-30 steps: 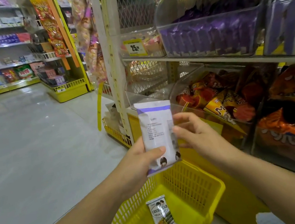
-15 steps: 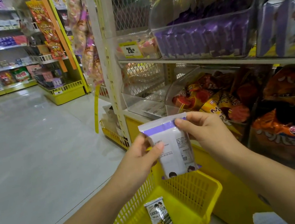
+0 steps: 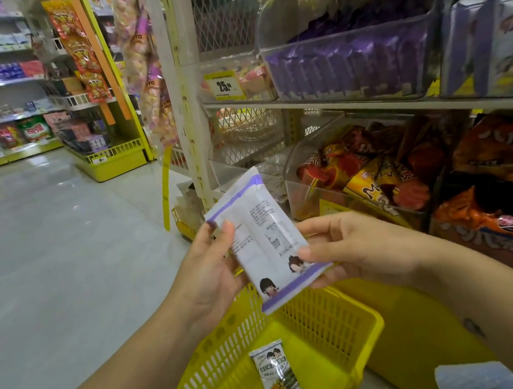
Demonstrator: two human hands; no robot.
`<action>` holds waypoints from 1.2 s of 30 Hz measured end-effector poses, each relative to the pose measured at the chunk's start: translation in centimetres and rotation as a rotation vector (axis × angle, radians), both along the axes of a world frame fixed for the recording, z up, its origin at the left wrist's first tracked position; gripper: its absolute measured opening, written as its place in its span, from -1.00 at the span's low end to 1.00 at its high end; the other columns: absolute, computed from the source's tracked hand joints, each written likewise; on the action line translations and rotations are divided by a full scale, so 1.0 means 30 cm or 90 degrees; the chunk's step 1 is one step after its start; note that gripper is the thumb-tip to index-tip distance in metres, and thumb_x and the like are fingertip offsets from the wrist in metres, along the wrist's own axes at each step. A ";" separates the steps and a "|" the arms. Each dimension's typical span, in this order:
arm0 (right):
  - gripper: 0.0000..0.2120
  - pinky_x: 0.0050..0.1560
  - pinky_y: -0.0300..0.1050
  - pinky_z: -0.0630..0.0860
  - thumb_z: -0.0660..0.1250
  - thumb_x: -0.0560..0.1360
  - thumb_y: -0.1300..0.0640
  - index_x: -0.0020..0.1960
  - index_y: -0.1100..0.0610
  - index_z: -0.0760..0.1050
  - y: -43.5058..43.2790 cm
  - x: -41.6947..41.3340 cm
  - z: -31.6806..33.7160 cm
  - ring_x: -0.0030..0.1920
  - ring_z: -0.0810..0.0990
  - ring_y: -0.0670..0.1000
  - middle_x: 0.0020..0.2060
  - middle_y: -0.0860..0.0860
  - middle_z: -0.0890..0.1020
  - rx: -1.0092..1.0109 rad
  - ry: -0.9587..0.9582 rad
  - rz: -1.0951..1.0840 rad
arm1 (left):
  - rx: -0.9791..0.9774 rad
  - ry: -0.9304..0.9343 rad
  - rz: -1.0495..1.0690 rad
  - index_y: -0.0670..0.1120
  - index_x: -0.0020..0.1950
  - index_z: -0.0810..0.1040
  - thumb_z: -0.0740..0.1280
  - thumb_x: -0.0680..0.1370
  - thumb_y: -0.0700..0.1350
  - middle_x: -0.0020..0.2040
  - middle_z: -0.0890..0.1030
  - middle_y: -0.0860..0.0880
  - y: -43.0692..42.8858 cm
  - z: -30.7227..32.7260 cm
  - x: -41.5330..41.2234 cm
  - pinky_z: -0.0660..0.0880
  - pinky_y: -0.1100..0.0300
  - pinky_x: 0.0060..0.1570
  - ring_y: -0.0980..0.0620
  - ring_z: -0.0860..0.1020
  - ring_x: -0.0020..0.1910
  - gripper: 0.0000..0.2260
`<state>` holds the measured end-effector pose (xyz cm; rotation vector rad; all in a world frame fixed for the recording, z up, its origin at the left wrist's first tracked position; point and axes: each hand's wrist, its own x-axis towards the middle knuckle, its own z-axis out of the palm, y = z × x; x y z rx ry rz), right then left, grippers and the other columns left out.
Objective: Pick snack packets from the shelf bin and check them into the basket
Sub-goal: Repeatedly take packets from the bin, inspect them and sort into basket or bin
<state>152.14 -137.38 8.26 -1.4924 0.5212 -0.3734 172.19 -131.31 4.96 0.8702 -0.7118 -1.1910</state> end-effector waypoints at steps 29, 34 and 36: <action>-0.78 -0.03 -0.06 0.58 0.25 0.57 0.26 0.17 0.08 0.55 -0.051 0.022 -0.088 -0.19 0.67 -0.04 -0.09 0.06 0.71 0.120 0.088 -0.158 | 0.062 0.027 -0.210 0.03 0.39 0.42 0.14 0.59 0.04 0.31 0.57 -0.07 0.054 0.059 -0.032 0.44 -0.24 0.24 -0.10 0.52 0.30 -0.63; -0.64 0.02 -0.06 0.63 0.39 0.41 0.30 0.20 0.19 0.52 -0.009 0.043 -0.068 -0.01 0.68 0.04 0.05 0.11 0.68 0.045 0.007 -0.149 | 0.057 -0.116 -0.020 0.01 0.33 0.44 0.17 0.65 -0.20 0.25 0.60 -0.03 0.027 0.010 -0.034 0.62 0.03 0.01 -0.04 0.59 0.20 -0.72; -0.55 -0.03 -0.02 0.65 0.45 0.32 0.23 0.20 0.17 0.50 0.014 0.051 -0.056 0.02 0.68 0.10 0.03 0.11 0.68 0.055 -0.026 -0.127 | 0.065 -0.136 0.009 0.05 0.27 0.47 0.16 0.66 -0.15 0.21 0.63 -0.03 0.021 0.006 -0.034 0.62 -0.03 0.02 -0.05 0.61 0.17 -0.76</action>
